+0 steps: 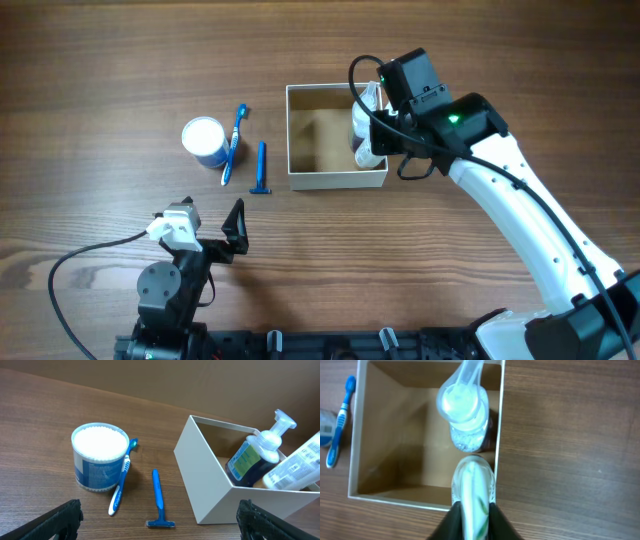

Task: Pack container
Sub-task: 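Grasp the white lotion tube with the right gripper and place it in the box, then reach the left gripper to the cotton-swab tub and grasp it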

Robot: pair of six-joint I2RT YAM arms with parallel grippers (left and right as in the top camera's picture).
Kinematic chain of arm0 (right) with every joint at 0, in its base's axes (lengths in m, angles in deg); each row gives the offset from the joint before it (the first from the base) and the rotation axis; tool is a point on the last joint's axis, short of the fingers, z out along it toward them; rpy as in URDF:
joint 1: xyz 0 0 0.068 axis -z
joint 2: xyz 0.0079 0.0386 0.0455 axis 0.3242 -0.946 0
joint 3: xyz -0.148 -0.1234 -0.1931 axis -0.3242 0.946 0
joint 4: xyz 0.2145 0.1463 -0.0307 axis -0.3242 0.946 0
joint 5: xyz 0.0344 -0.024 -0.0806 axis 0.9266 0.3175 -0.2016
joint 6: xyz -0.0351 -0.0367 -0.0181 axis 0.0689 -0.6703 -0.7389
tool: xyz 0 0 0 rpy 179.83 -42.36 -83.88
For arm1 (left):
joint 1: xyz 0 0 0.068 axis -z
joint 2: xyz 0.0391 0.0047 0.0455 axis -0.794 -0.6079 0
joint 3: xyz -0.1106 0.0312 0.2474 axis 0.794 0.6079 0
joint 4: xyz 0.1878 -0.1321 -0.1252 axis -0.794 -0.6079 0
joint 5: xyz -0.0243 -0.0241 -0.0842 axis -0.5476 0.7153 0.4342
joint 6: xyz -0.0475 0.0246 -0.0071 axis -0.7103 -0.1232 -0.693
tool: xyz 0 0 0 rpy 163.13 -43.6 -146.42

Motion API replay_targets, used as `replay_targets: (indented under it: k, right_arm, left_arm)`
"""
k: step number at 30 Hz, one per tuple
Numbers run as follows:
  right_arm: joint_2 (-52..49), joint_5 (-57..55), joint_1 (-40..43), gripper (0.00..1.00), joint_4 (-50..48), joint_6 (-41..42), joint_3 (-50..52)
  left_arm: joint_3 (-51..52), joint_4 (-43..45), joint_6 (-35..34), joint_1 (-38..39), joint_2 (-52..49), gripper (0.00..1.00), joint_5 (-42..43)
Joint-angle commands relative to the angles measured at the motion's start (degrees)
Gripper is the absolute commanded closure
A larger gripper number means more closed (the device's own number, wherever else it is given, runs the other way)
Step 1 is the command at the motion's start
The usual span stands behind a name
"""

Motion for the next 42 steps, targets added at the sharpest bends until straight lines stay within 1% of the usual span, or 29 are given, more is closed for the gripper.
replay_targets:
  k: [1, 2, 6, 8, 11, 14, 16, 17, 19, 21, 23, 30, 34, 37, 39, 42]
  right_arm:
    - [-0.44, -0.81, -0.09, 0.48, -0.42, 0.07, -0.63]
    - [-0.33, -0.81, -0.09, 0.46, -0.55, 0.07, -0.66]
    - [1.49, -1.05, 0.0, 0.44, -0.59, 0.22, -0.66]
    - [3.54, -3.34, 0.52, 0.37, -0.39, 0.22, -0.66]
    - [9.68, -7.02, 3.15, 0.27, -0.33, 0.94, -0.66]
    - [17.66, -5.66, 10.47, 0.18, -0.28, 3.43, -0.66]
    - [21.18, -3.28, 15.47, 0.14, -0.42, 3.52, -0.66]
    - [22.95, -1.44, 18.49, 0.09, -0.37, 3.76, -0.66]
    - [25.18, 1.38, 23.39, 0.0, -0.13, 5.03, -0.66]
    - [25.92, 2.78, 26.45, 0.0, 0.09, 5.16, -0.66]
    - [25.66, 2.75, 27.52, 0.0, 0.28, 5.2, -0.66]
    - [21.24, 2.73, 27.56, 0.0, 4.46, 6.1, -0.66]
    - [18.18, 2.73, 27.56, 0.0, 4.61, 6.05, -0.66]
    - [16.2, 2.73, 27.56, 0.0, 7.37, 6.05, -0.66]
    - [14.64, 2.73, 27.56, 0.0, 9.11, 6.01, -0.66]
    - [12.98, 2.73, 27.56, 0.0, 9.09, 6.03, -0.66]
  left_arm:
    - [0.26, 0.13, 0.9, -0.52, 0.26, 0.0, 0.68]
    - [0.26, 0.13, 0.9, -0.5, 0.26, 0.0, 0.68]
    - [0.26, 0.13, 0.9, -0.5, 0.26, 0.0, 0.68]
    - [0.26, 0.13, 0.9, -0.5, 0.26, 0.0, 0.68]
    - [0.26, 0.13, 0.9, -0.52, 0.26, 0.0, 0.68]
    - [0.26, 0.13, 0.9, -0.5, 0.26, 0.0, 0.68]
    - [0.26, 0.13, 0.9, -0.52, 0.26, 0.0, 0.68]
    - [0.26, 0.13, 0.9, -0.5, 0.26, 0.0, 0.68]
    - [0.26, 0.13, 0.9, -0.5, 0.26, 0.0, 0.68]
    - [0.26, 0.13, 0.9, -0.52, 0.26, 0.0, 0.68]
    - [0.26, 0.13, 0.9, -0.5, 0.26, 0.0, 0.68]
    - [0.26, -0.07, 0.87, -0.5, -0.02, 0.0, 0.7]
    - [-0.87, -0.85, -1.81, -0.5, -3.45, 0.0, 1.11]
    - [-6.62, -3.69, -2.62, -0.5, -6.34, 0.0, 1.09]
    - [-14.4, -6.86, -2.78, -0.52, -10.54, 0.0, -0.33]
    - [-26.36, -13.25, -2.78, -0.52, -18.64, 0.0, -3.28]
